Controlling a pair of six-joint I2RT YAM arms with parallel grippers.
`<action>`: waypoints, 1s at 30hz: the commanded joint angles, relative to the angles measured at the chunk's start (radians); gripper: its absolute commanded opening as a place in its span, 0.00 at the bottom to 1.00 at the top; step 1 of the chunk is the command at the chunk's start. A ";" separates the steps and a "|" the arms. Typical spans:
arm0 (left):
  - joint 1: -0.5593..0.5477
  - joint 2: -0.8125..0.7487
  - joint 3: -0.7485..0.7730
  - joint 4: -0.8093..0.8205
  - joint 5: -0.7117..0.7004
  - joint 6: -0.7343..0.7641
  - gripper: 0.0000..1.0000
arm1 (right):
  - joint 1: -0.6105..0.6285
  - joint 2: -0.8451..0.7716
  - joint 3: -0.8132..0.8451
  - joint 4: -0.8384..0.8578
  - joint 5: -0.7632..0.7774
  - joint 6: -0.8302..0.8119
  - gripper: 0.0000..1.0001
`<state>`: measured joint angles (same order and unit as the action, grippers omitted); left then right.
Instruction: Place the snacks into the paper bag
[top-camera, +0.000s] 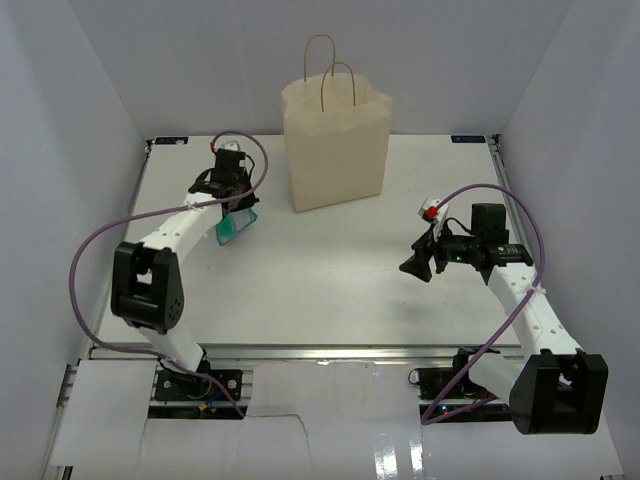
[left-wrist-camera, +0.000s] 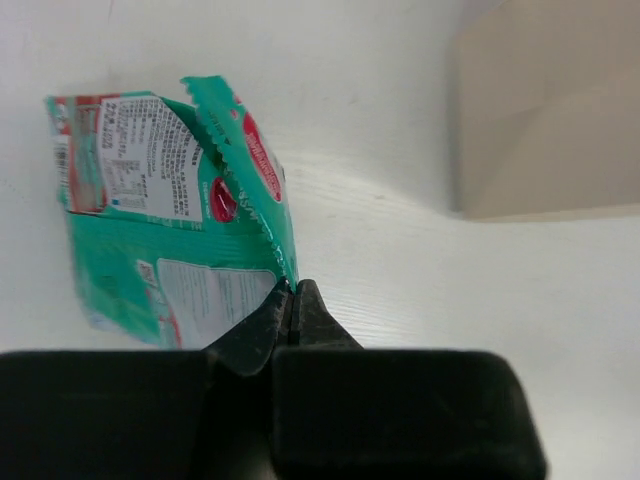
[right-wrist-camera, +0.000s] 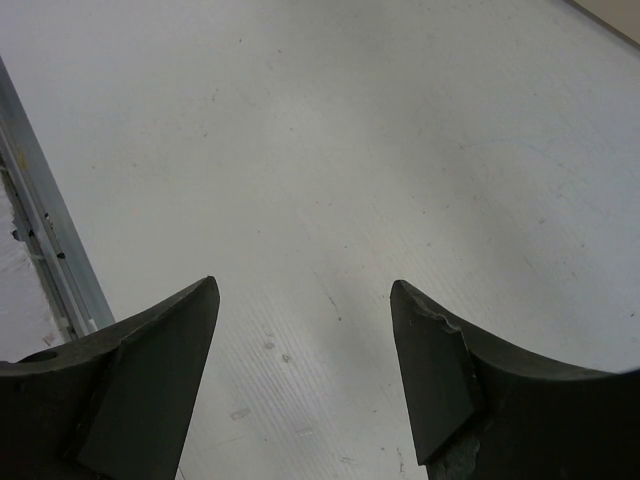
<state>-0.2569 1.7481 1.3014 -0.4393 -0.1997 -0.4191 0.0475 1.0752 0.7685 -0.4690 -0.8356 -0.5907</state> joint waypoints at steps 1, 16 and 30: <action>0.018 -0.192 0.004 0.135 0.114 -0.104 0.00 | -0.006 -0.003 0.038 0.009 -0.030 0.005 0.75; 0.058 -0.170 0.405 0.405 0.313 -0.429 0.00 | -0.006 -0.017 0.035 0.007 -0.031 0.003 0.74; 0.002 0.307 1.055 0.580 0.318 -0.644 0.00 | -0.008 -0.020 0.008 0.009 -0.053 0.022 0.74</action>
<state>-0.2245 2.0460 2.2993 0.0368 0.1333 -0.9905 0.0456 1.0740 0.7719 -0.4690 -0.8505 -0.5804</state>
